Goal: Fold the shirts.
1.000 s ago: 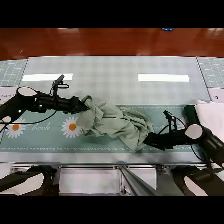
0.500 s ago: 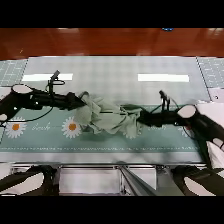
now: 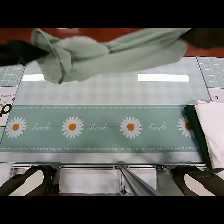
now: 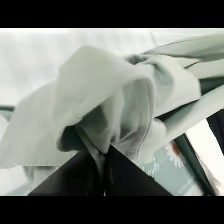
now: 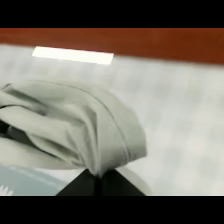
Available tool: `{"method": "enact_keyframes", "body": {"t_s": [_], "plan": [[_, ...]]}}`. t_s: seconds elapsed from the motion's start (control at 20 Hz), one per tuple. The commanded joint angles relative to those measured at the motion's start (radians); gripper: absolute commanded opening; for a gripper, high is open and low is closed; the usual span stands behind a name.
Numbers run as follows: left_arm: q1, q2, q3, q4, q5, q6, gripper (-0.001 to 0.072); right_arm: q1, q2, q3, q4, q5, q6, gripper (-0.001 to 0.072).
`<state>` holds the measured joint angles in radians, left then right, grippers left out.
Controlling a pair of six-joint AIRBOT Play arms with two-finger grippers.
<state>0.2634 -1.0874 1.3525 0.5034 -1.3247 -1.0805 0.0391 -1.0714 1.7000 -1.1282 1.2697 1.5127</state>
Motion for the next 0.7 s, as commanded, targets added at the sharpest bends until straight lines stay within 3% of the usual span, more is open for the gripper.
{"method": "enact_keyframes", "body": {"t_s": [0.0, 0.2, 0.4, 0.65], "plan": [[0.029, 0.124, 0.127, 0.007, -0.022, -0.005, 0.0028, -0.011, 0.085, 0.241, -0.171, 0.124, 0.010, 0.0018], [0.047, 0.275, 0.127, 0.104, -0.095, -0.017, 0.0029, -0.011, 0.259, 0.240, -0.376, 0.210, 0.036, 0.0018], [-0.011, 0.399, -0.007, 0.103, -0.136, -0.038, 0.0028, -0.011, 0.361, 0.196, -0.333, 0.367, 0.048, 0.0018], [-0.114, 0.482, -0.451, 0.103, -0.113, -0.050, 0.0028, -0.011, 0.465, -0.125, -0.268, 0.397, 0.081, 0.0018]]}}
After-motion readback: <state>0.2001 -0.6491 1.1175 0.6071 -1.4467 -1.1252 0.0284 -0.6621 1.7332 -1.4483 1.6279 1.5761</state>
